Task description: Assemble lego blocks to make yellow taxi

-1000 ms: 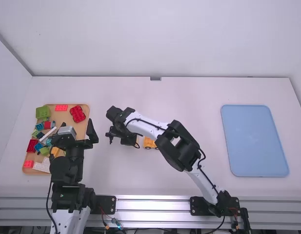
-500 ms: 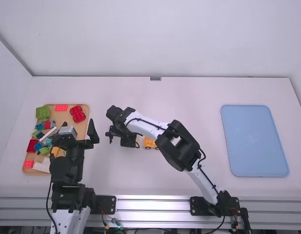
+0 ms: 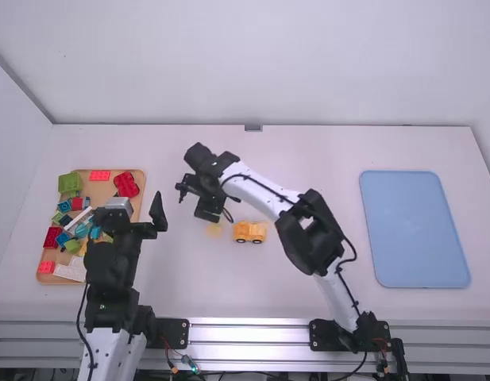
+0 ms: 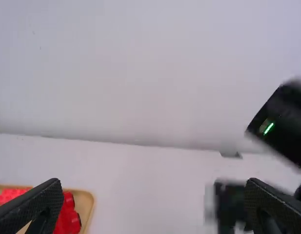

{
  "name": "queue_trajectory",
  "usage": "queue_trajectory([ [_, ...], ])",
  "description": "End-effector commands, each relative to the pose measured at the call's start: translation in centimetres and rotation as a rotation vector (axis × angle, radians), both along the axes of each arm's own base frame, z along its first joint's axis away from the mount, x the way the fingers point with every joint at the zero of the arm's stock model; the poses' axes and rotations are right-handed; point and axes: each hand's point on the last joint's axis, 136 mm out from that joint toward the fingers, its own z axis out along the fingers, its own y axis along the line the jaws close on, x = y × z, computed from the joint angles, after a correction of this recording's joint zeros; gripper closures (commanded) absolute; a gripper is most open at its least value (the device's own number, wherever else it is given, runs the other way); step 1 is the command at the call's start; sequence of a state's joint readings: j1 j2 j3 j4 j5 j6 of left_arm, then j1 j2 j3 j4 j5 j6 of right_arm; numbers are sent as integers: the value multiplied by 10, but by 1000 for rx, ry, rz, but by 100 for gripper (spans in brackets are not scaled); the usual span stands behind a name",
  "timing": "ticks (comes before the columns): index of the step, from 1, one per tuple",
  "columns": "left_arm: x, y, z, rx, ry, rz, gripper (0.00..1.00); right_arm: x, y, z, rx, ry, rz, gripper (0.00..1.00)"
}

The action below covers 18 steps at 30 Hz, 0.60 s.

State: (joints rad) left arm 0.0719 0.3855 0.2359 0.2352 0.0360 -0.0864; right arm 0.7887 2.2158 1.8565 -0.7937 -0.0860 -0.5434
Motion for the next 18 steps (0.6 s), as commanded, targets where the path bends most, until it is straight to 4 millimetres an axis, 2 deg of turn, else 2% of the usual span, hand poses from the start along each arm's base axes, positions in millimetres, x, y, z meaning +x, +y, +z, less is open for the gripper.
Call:
queue_trajectory([
  [1, 8, -10, 19, 10, 0, -70, 1, 5, -19, 51, 118, -33, -54, 1],
  [3, 20, -32, 17, 55, 60, -212, 1, 8, -37, 68, 203, -68, -100, 2],
  [4, 20, -32, 17, 55, 60, -212, 1, 8, -37, 68, 203, -68, -100, 2],
  [7, 36, -50, 6, 111, 173, -349, 1, 10, -67, 80, 284, -128, -191, 2],
  [9, 48, -67, -6, 158, 293, -482, 1, 9, -98, 88, 368, -184, -299, 1],
  [14, 57, -101, -36, 250, 544, -745, 1, 7, -154, 93, 519, -289, -492, 1],
  [18, 58, -114, -62, 329, 745, -863, 1, -1, -187, 93, 600, -368, -573, 1],
])
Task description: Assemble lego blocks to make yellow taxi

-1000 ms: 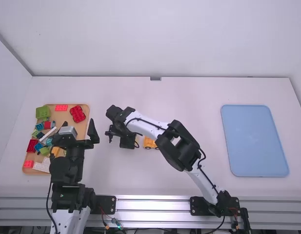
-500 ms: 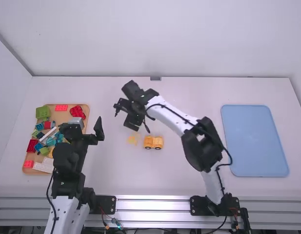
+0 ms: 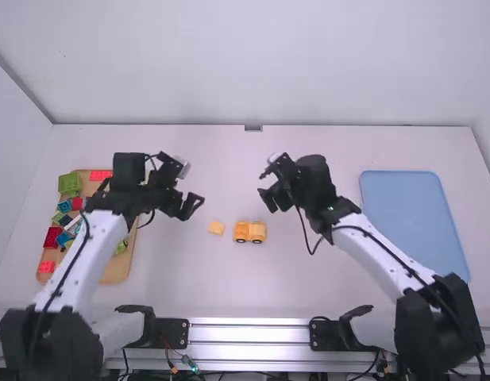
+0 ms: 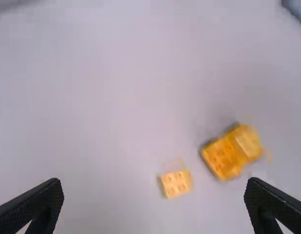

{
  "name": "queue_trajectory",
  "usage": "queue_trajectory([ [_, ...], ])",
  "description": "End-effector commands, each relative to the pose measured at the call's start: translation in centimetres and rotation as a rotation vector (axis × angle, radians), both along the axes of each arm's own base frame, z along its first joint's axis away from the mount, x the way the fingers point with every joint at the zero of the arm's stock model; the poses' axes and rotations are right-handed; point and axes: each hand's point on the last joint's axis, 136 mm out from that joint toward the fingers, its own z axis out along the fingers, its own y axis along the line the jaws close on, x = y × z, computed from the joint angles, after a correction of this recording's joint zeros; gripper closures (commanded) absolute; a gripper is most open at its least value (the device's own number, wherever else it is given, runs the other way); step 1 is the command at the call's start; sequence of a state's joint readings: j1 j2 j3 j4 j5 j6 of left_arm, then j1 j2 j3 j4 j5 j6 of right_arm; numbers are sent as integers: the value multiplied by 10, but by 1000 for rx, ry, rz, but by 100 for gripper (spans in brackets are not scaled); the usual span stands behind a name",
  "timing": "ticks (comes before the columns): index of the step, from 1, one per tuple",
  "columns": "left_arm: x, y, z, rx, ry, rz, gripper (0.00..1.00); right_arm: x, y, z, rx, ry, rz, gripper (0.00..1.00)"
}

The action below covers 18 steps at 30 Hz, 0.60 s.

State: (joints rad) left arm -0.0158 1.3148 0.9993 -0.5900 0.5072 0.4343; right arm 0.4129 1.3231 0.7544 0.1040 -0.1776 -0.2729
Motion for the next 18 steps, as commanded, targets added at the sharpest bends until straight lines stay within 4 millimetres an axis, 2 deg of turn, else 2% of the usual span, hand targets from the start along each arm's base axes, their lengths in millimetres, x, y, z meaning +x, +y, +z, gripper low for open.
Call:
queue_trajectory([
  [1, 5, -18, -4, 96, -18, -223, 1, -12, -18, -2, 88, 0, -73, 2],
  [3, 0, -29, -26, 195, 58, -370, 1, -15, -33, -1, 138, -45, -121, 1],
  [4, 0, -29, -28, 205, 62, -382, 1, -16, -35, -1, 145, -52, -128, 1],
  [7, -3, -28, -68, 394, 111, -620, 1, -22, -55, 0, 209, -97, -193, 2],
  [10, -5, -30, -99, 460, 110, -811, 1, -26, -66, -1, 232, -119, -225, 1],
  [14, -23, -31, -129, 467, 148, -1007, 1, -32, -74, 1, 239, -141, -241, 1],
  [18, -24, -33, -144, 459, 132, -1052, 1, -34, -70, 6, 242, -158, -225, 1],
])
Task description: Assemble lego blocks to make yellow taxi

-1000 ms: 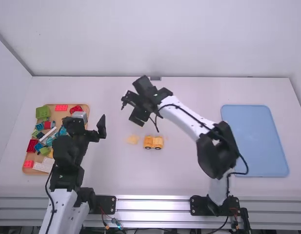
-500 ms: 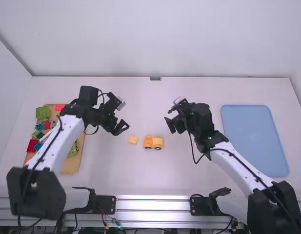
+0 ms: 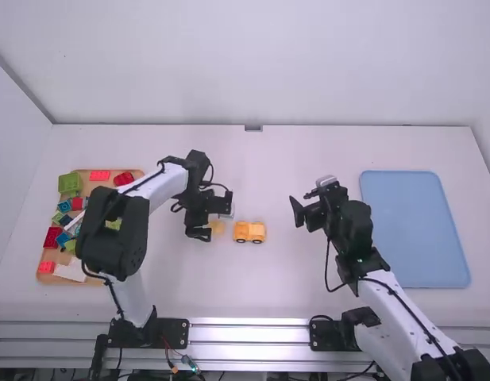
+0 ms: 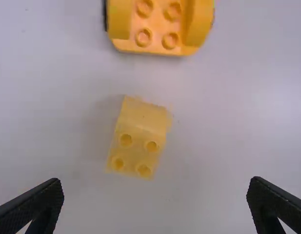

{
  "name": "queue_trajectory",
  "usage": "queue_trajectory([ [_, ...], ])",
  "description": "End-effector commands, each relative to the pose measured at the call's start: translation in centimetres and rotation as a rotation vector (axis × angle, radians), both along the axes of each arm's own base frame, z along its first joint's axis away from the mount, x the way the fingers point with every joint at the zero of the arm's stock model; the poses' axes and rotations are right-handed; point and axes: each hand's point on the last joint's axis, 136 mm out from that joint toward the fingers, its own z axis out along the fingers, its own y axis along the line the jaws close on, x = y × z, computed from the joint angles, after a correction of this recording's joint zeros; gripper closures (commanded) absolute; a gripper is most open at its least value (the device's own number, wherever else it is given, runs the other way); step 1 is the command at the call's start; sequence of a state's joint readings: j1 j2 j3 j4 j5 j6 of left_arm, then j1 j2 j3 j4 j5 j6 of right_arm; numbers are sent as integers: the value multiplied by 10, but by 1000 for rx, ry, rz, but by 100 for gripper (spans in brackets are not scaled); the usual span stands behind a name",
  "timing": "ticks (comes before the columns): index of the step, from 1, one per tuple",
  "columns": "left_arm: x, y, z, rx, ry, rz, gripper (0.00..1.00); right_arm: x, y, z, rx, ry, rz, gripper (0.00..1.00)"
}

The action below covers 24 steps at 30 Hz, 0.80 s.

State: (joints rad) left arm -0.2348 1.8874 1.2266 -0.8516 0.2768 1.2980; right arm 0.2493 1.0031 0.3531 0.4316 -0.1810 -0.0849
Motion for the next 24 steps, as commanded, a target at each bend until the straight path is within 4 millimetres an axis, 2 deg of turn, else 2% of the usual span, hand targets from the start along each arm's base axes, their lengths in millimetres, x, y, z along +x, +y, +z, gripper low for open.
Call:
queue_trajectory([
  [1, -2, -3, -7, -16, -31, -125, 1, -3, 4, 5, 12, -19, 14, 1],
  [6, -2, -5, -18, -14, -41, -72, 2, -2, 4, 7, 14, -26, 14, 2],
  [11, -9, -15, -30, 0, -64, -114, 4, -1, 5, 10, 18, -41, 16, 2],
  [14, -10, -16, -35, 37, -83, -138, 10, 0, 2, 10, 18, -38, 7, 1],
  [16, -12, -15, -37, 57, -84, -150, 17, 0, 0, 9, 17, -34, 1, 1],
  [17, -12, -13, -37, 73, -83, -147, 23, 0, 0, 8, 16, -32, 0, 1],
  [20, -5, -7, -38, 97, -95, -69, 25, 0, -1, 8, 17, -31, -2, 1],
  [21, 0, -7, -38, 95, -107, -44, 29, 0, -1, 8, 17, -32, -2, 2],
  [24, 2, -11, -38, 76, -115, -35, 32, 0, -1, 8, 17, -33, -2, 1],
])
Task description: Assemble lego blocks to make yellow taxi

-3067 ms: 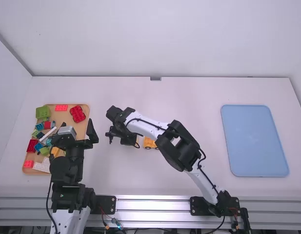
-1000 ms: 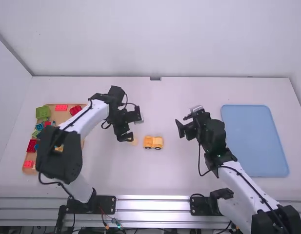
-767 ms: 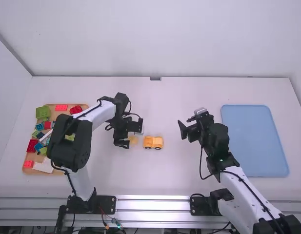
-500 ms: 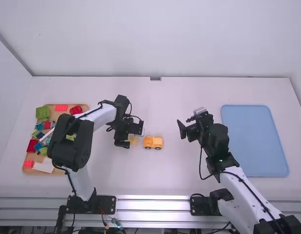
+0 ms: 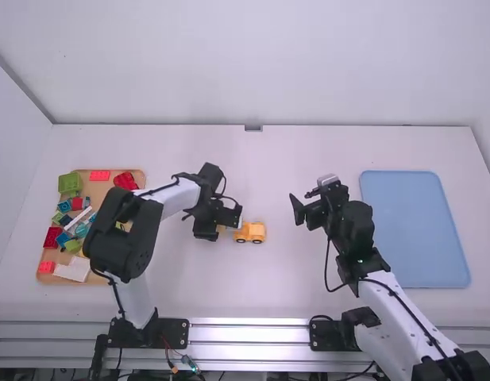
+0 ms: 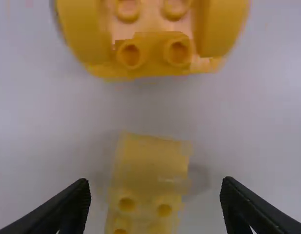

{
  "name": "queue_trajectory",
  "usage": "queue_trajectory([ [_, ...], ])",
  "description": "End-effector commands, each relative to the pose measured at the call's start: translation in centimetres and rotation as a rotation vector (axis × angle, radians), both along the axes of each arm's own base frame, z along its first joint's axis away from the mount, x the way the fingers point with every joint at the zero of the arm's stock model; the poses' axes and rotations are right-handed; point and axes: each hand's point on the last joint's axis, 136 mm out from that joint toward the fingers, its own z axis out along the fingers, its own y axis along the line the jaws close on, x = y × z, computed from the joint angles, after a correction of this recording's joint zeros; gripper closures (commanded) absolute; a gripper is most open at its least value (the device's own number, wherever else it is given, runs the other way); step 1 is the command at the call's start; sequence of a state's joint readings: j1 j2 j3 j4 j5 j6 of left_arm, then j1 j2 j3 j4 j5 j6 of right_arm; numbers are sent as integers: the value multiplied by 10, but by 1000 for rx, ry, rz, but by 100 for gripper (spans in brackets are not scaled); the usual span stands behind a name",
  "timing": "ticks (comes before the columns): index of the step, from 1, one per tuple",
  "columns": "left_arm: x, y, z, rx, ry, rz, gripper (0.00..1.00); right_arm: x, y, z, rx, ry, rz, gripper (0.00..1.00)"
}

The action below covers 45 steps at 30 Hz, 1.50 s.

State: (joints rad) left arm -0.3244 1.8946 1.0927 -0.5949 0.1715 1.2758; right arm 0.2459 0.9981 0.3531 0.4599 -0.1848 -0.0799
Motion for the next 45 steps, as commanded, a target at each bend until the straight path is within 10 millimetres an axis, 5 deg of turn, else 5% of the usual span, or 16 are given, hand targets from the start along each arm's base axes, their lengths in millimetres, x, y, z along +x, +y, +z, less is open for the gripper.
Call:
queue_trajectory([
  [1, -4, 2, -2, 1, 20, 34, 37, -2, -1, 0, 3, -3, 0, 1],
  [9, -14, 3, -7, 4, 52, 51, 53, -2, -1, 0, 3, -3, -1, 1],
  [14, -6, 1, -8, 10, 47, 253, 74, -1, -1, 2, 5, -12, -1, 1],
  [19, 8, -4, -6, -29, 37, 479, 83, 0, 0, 6, 9, -27, -1, 2],
  [23, 16, -3, -1, -39, 74, 792, 98, 2, 0, 13, 16, -54, -1, 1],
  [35, 33, 1, 3, -110, 169, 1678, 98, 2, 0, 16, 20, -68, -2, 1],
  [41, 12, 9, -1, -75, 359, 2537, 98, 2, 0, 15, 22, -64, -3, 1],
  [45, 13, 18, -2, -103, 344, 2868, 95, 2, 0, 14, 20, -56, -2, 1],
])
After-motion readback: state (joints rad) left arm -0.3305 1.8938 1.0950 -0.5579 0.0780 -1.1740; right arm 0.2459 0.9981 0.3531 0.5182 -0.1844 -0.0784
